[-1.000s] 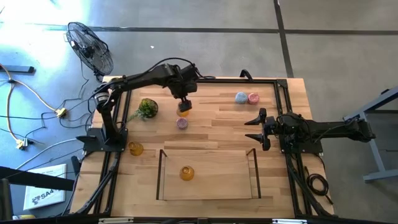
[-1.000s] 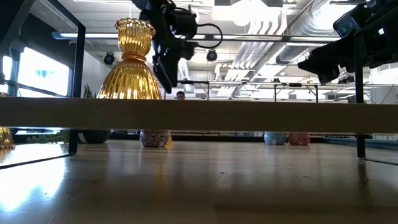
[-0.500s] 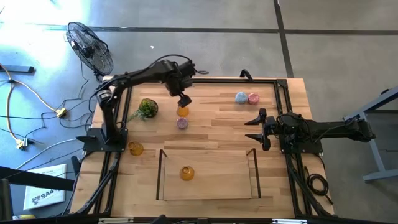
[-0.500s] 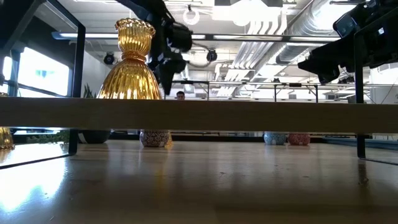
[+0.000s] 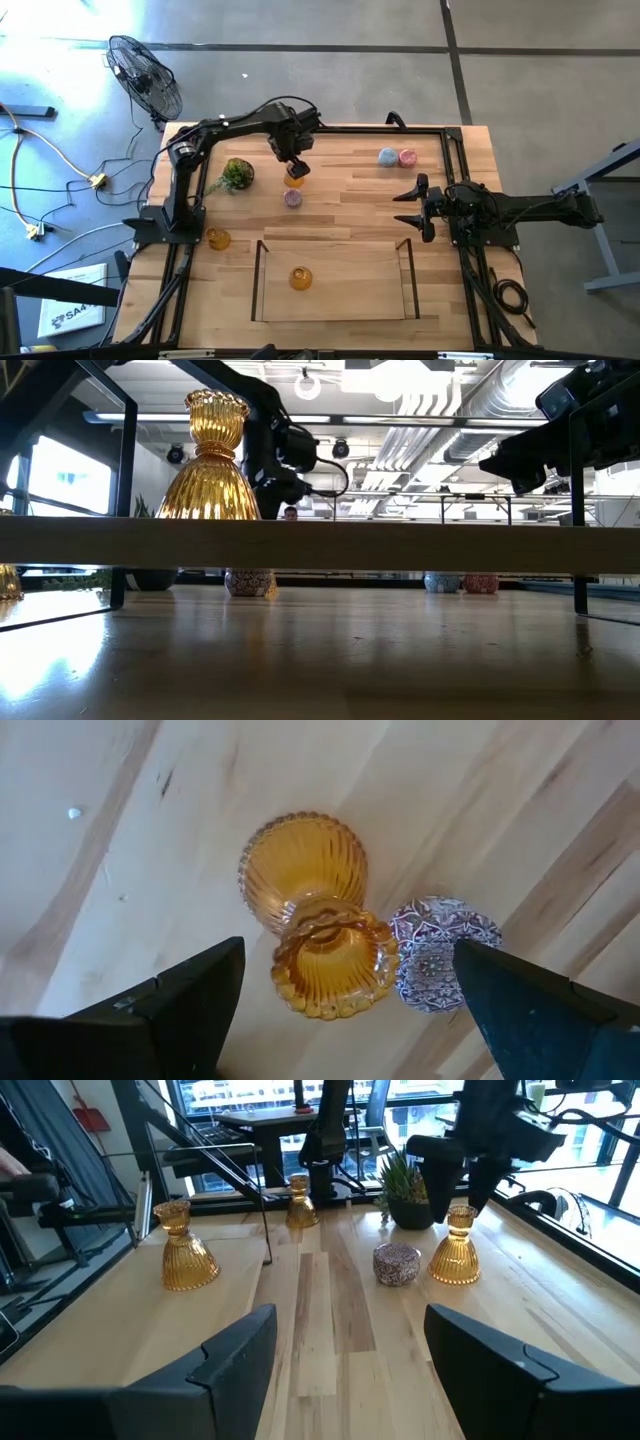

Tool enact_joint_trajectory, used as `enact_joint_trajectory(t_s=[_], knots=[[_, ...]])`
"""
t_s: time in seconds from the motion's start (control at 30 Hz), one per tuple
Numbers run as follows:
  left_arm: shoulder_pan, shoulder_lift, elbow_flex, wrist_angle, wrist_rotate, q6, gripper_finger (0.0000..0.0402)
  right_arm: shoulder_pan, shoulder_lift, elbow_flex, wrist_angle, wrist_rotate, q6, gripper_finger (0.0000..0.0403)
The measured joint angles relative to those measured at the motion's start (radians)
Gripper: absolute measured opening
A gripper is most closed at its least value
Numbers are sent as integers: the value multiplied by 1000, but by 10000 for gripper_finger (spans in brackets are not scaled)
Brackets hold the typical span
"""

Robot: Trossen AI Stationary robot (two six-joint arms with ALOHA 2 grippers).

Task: Pick & Place candle stick holders
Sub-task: Put the top gold glass candle holder on the shelf

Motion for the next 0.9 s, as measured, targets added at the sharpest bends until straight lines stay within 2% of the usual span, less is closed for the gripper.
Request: enact_joint_trajectory(t_s=[0.17, 0.3, 0.63, 0.9], knots=[[0, 2, 0, 1, 0, 45, 353, 0, 0, 0, -2, 0, -10, 249], [0, 2, 0, -5, 43, 52, 353, 0, 0, 0, -6, 0, -23, 249], [0, 46, 1, -5, -22, 66, 353, 0, 0, 0, -7, -9, -26, 249], [0, 73, 1, 53, 5, 104, 353, 0, 0, 0, -15, -20, -26, 249]])
